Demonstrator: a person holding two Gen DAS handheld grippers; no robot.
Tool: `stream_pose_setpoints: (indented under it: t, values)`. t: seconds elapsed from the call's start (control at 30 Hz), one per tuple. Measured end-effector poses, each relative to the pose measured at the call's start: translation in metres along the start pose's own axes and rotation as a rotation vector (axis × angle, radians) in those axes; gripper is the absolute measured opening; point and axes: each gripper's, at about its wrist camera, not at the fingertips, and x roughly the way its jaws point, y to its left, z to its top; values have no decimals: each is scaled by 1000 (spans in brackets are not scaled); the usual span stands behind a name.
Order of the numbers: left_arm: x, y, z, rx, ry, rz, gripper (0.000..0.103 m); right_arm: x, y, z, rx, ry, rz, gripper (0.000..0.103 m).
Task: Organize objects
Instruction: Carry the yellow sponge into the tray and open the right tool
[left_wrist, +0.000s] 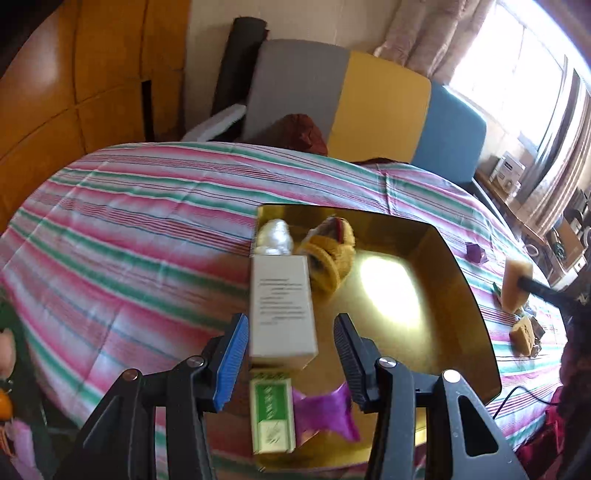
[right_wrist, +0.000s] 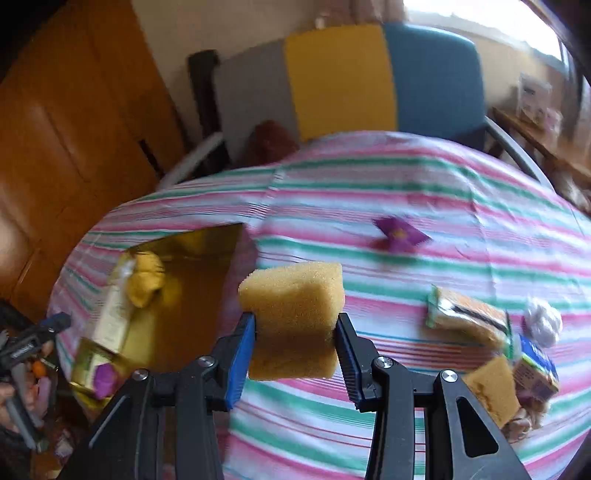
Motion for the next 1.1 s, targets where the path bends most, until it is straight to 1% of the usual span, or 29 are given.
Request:
stream_pose_setpoints:
  t: [0.07, 0.1, 0.2, 0.27, 0.3, 0.37, 0.43, 0.5, 0.53, 0.57, 0.6, 0.63, 0.7, 0.73, 0.77, 0.93, 1.0, 1.1]
  values:
    - [-7, 8, -4, -31, -7, -8, 49, 0, 41, 7, -65, 7, 63, 44]
    - [-11, 13, -6, -47, -15, -9, 49, 4, 63, 9, -105, 31, 82, 44]
    - [-17, 21, -12, -66, -24, -17, 49, 37, 124, 7, -203, 148, 110, 44]
    - [-19, 26, -16, -71, -23, -17, 49, 68, 154, 2, -247, 238, 101, 44]
    - [-19, 29, -17, -74, -22, -20, 49, 82, 164, 0, -249, 273, 96, 44]
    - [-22, 33, -20, -73, -23, -12, 49, 110, 183, -3, -236, 346, 125, 44]
    - [-24, 37, -23, -77, -26, -6, 49, 130, 197, -1, -218, 361, 103, 45]
    - [-25, 41, -24, -87, -25, -7, 49, 143, 205, 2, -174, 375, 143, 46]
    - [-25, 42, -25, -92, -25, -5, 49, 150, 208, 4, -151, 385, 158, 49]
    - [-25, 44, -26, -95, -24, -5, 49, 155, 209, 5, -129, 384, 158, 56]
    - [-25, 44, -27, -98, -23, -7, 49, 157, 209, 6, -111, 378, 159, 60]
    - [-25, 45, -28, -99, -23, -7, 49, 157, 208, 7, -97, 368, 168, 63]
    - [-26, 45, -29, -99, -24, -3, 49, 153, 207, 7, -81, 348, 181, 65]
    - [-26, 44, -29, -98, -26, -2, 49, 149, 205, 7, -73, 339, 190, 73]
    - [-26, 43, -29, -97, -29, -2, 49, 146, 200, 7, -65, 328, 193, 77]
    - [-32, 33, -27, -72, -45, 3, 49, 118, 187, 6, -48, 268, 188, 78]
    - [-35, 27, -27, -48, -57, 10, 49, 106, 182, 5, -54, 240, 182, 81]
    - [-41, 15, -26, -3, -76, 19, 49, 85, 175, -1, -85, 198, 156, 82]
